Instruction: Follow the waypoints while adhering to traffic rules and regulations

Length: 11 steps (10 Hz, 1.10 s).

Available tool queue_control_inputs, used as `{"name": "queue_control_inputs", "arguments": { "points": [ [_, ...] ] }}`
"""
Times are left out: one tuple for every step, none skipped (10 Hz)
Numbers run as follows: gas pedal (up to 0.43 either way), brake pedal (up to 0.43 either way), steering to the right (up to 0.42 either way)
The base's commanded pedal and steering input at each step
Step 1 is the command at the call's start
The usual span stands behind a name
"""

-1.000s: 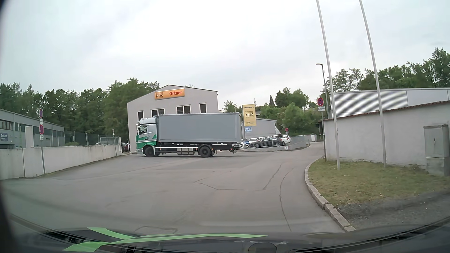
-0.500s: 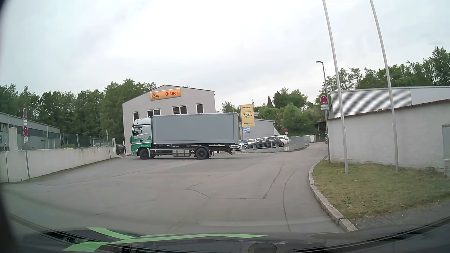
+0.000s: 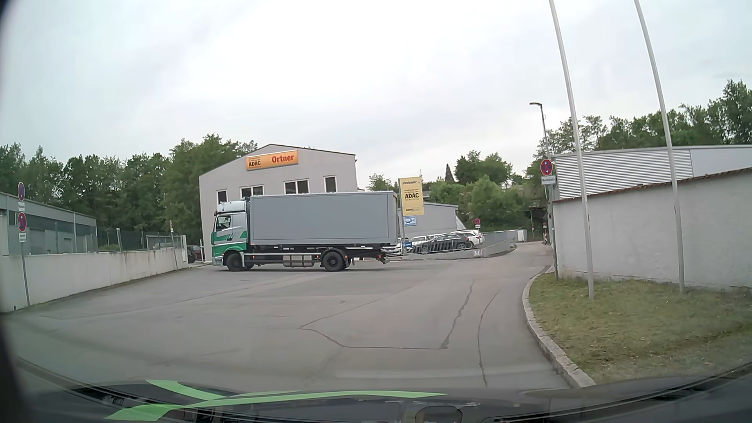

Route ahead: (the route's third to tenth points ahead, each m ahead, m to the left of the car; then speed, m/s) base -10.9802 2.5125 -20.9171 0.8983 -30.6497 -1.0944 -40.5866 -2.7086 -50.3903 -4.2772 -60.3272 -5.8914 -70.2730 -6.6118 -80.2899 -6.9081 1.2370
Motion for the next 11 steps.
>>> {"name": "queue_control_inputs", "arguments": {
  "points": [
    [0.0,0.134,0.013],
    [0.0,0.134,0.009],
    [0.0,0.134,0.008],
    [0.0,0.134,0.005],
    [0.0,0.134,0.004],
    [0.0,0.134,0.003],
    [0.0,0.128,0.002],
    [0.0,0.134,-0.003],
    [0.0,0.128,-0.012],
    [0.0,0.134,-0.022],
    [0.008,0.128,-0.038]
  ]
}}
